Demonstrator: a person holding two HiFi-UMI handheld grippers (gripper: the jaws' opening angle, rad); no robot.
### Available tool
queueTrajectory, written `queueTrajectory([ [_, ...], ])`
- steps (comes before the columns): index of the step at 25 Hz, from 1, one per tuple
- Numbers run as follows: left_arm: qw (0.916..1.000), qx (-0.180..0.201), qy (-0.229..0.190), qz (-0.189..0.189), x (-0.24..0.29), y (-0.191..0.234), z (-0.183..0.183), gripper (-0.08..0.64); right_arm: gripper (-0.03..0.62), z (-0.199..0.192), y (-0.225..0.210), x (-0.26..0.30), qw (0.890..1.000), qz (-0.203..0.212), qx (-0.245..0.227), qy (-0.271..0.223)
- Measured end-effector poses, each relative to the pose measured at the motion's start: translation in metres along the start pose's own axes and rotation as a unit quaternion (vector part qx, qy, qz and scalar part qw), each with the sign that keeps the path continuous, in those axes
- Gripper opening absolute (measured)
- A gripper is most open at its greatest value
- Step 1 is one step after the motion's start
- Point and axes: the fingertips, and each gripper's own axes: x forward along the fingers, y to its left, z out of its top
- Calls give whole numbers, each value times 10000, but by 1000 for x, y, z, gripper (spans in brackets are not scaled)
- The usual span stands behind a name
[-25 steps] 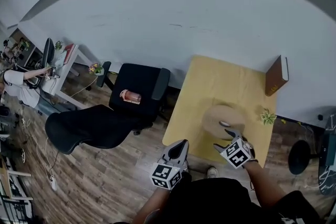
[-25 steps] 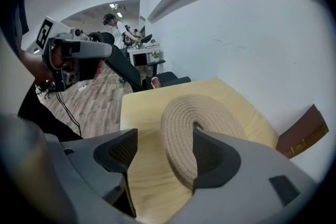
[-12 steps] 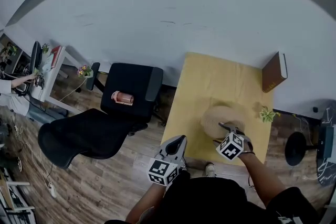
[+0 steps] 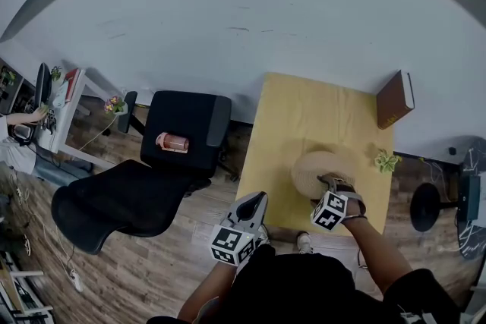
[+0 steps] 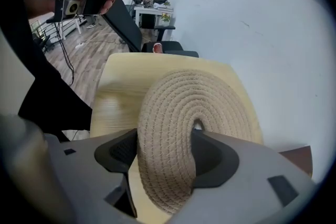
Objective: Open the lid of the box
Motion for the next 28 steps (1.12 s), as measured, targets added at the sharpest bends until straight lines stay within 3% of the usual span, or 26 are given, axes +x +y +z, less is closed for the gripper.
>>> queueTrajectory([
  [6, 9999, 7, 44, -100, -4, 4, -5, 18, 320, 0, 1, -1, 10000, -48, -53, 64],
  [19, 9993, 80, 57, -355, 0, -9, -1, 18, 308, -1, 3, -41, 9987, -279, 371, -191],
  [28, 9975, 182, 67, -683, 32, -49, 3, 18, 307, -37, -4, -68, 9958, -523, 710, -263],
])
